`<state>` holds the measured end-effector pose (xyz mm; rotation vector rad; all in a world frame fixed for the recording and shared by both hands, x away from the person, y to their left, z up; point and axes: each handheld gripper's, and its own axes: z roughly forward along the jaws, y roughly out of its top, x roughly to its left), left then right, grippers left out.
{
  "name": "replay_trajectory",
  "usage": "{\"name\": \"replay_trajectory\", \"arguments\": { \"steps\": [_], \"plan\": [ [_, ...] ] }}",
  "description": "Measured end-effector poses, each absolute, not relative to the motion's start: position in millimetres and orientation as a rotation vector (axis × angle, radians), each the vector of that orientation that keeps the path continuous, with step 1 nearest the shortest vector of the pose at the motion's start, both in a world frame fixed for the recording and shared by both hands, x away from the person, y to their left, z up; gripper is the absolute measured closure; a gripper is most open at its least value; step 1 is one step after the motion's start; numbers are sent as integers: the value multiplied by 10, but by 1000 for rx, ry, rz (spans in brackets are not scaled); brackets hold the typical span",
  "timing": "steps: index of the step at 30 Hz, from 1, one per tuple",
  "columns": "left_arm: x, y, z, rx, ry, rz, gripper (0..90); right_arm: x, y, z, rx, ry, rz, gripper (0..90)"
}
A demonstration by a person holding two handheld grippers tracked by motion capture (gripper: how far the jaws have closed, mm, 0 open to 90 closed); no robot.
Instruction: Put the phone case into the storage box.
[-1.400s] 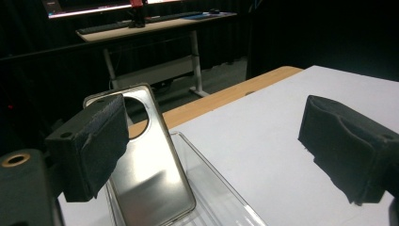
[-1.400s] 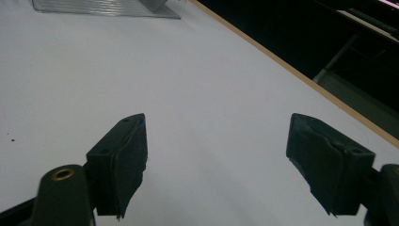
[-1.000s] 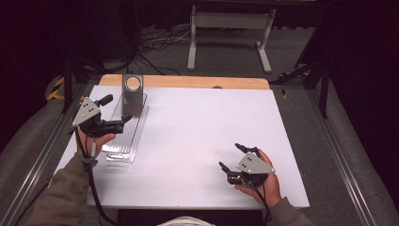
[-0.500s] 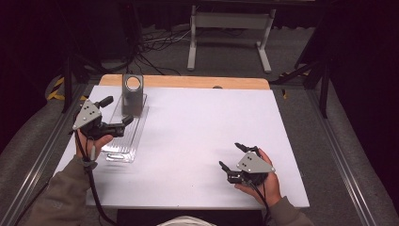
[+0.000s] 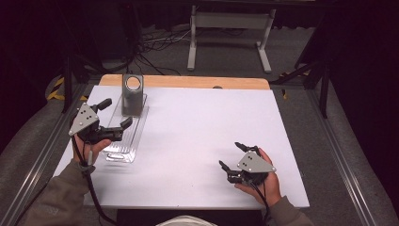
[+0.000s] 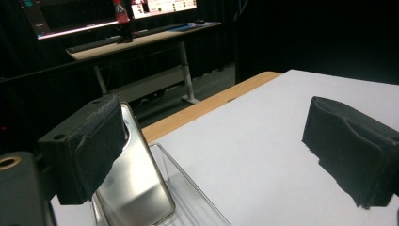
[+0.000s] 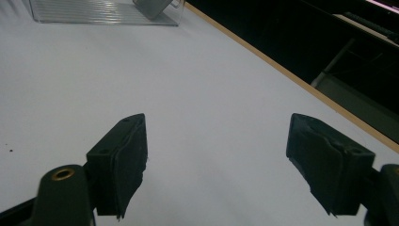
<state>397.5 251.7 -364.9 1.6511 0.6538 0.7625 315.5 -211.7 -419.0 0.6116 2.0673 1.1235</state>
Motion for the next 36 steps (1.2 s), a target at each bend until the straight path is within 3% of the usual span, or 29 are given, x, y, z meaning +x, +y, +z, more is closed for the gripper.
{"name": "replay_trajectory", "arguments": {
  "steps": [36],
  "plan": [
    [3607,2345,-3656,1676,551,756,65,3126,-2100,-4138,598,2048,1158,221]
  ]
}}
